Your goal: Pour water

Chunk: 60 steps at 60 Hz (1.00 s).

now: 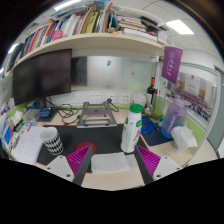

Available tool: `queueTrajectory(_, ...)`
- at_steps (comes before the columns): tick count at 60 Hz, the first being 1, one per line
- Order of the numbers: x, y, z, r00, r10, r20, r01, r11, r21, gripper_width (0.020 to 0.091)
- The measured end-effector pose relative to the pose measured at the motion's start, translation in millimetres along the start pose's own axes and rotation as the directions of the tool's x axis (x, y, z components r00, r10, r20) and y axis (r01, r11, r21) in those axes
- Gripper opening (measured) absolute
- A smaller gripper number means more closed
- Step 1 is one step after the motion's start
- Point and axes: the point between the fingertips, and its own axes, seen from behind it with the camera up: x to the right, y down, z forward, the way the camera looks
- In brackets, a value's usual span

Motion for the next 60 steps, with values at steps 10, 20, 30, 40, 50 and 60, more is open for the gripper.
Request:
queueTrajectory(10,47,29,38,1.0,-0.007,-0.011,0.007,1.0,-0.009,0.0852)
queueTrajectory(20,127,19,130,0.998,-0.061,0.023,0.059,0.995,0.081,0.0869)
queueTrajectory(30,118,-12,164,0.994,-0.08,0.069,0.068,0.983,0.171,0.0825)
queueTrajectory(40,112,-15,183,0.991,-0.118,0.065,0.102,0.971,0.214,0.0571)
queueTrajectory(50,109,-19,184,0.994,-0.106,0.031,0.094,0.96,0.263,0.0457)
queueTrajectory(60,107,-16,185,0.994,-0.111,0.013,0.105,0.97,0.218,0.0362)
